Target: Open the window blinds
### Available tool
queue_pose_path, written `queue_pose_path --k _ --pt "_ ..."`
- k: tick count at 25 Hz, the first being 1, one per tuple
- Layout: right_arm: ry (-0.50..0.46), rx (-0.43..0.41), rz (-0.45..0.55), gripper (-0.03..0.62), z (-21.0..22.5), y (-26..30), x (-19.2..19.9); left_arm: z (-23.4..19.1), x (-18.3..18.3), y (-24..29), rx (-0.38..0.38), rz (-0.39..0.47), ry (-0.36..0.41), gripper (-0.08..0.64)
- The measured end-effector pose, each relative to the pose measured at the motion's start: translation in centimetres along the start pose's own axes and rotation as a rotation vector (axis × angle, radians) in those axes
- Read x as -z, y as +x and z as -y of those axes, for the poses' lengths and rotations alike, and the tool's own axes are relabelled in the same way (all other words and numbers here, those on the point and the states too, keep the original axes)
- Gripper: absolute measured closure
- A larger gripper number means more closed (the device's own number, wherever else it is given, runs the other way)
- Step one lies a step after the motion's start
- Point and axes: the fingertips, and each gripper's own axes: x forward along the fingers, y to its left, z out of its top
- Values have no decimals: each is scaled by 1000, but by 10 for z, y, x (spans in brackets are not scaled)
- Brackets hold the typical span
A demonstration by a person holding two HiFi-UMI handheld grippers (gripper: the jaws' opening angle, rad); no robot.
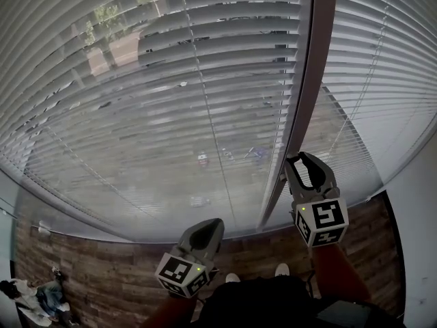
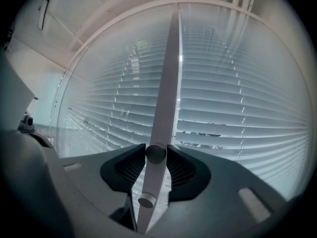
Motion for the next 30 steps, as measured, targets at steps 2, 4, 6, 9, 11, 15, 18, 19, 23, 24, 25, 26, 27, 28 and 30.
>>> queue_pose_path --k 2,4,6,9,11,15,18,19,23,24,25,26,27,28,30 --pt "0 0 -1 433 0 0 0 0 0 0 -1 1 1 558" --pt "1 -2 0 434 0 1 1 -1 0 0 -5 1 0 558" --pt "1 -5 0 434 0 1 1 -1 1 0 -9 1 -4 558" --pt "-14 -7 -4 434 0 1 1 -2 3 0 -12 0 -7 558" --pt "-27 -9 -8 436 0 2 1 -2 4 0 -14 0 -7 559" --pt "-73 -11 -23 437 -1 2 0 -1 2 0 -12 2 -9 559" --pt "-122 -17 -36 437 -2 1 -1 0 2 -1 -7 -2 -7 558" --pt "-139 -19 -39 437 -2 1 -1 1 3 -1 -6 -3 -7 558" --pt "-246 -12 -56 439 -6 1 -4 1 4 -1 0 -8 -7 559" --pt "-270 -8 -60 439 -7 1 -5 1 3 -1 0 -9 -7 558" --pt "-298 -5 -66 439 -7 1 -6 1 3 -1 0 -10 -7 558" --pt "-333 -1 -73 439 -7 1 -5 1 3 -1 0 -10 -7 558" --pt "-374 4 -82 440 -8 1 -4 1 3 -2 -1 -10 -7 559" --pt "-414 9 -92 440 -8 1 -3 0 3 -2 -2 -9 -7 558" --pt "-486 21 -110 440 -10 1 -2 -1 3 -2 -4 -7 -7 559"
